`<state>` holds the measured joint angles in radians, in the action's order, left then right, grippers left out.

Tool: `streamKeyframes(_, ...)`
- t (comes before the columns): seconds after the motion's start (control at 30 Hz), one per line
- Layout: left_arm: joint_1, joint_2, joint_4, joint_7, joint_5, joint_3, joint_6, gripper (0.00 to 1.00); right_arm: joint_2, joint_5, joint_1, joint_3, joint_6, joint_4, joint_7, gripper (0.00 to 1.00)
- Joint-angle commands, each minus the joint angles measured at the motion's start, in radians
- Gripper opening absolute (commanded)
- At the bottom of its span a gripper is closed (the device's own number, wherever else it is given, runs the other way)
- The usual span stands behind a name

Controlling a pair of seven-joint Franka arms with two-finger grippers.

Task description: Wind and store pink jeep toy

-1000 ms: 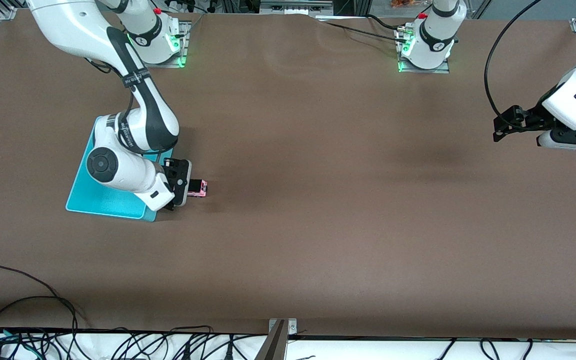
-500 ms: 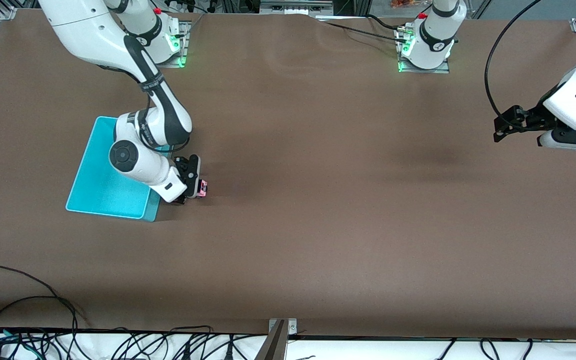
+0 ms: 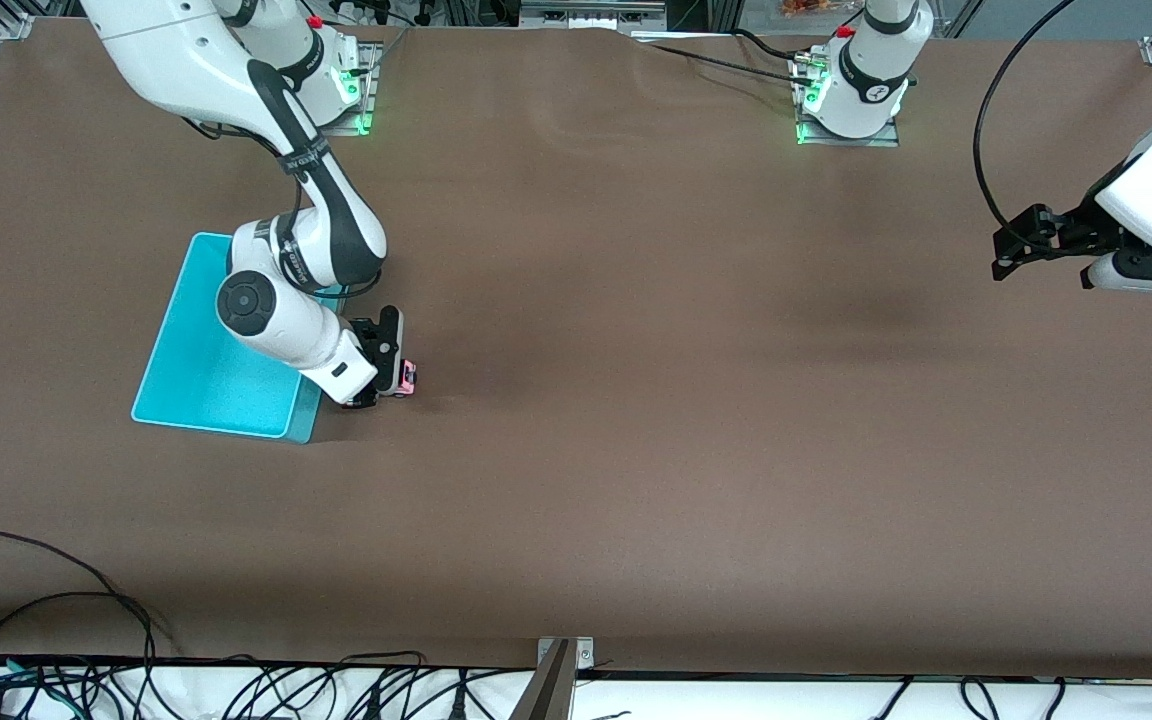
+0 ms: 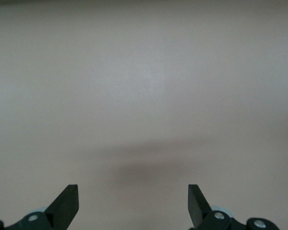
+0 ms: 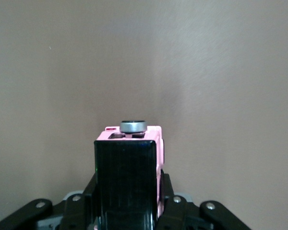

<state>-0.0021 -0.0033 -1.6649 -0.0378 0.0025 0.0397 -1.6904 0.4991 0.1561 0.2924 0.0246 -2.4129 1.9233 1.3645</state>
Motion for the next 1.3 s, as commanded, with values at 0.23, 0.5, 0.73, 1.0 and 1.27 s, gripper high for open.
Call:
streamKeyframes(0.23,-0.003,0.019,0.063,0.016,0.024,0.008,0.034,1.00,-0.140,0.017,-0.010,-0.096,0.467,-0.231,-0.053,0.14)
streamKeyframes(0.5,-0.004,0.019,0.077,0.018,0.024,0.006,0.052,1.00,-0.204,0.014,-0.010,-0.233,0.702,-0.288,0.002,0.14)
streamKeyframes(0.73,-0.007,0.020,0.077,0.016,0.027,0.009,0.052,1.00,-0.234,0.014,-0.010,-0.325,0.733,-0.193,0.113,0.15)
streamKeyframes(1.0,-0.012,0.022,0.079,0.016,0.025,0.008,0.052,1.00,-0.278,0.010,-0.009,-0.330,0.522,0.066,0.134,0.16)
streamKeyframes(1.27,-0.012,0.023,0.077,0.016,0.025,0.008,0.052,1.00,-0.274,0.016,-0.009,-0.328,0.345,0.249,0.197,0.16)
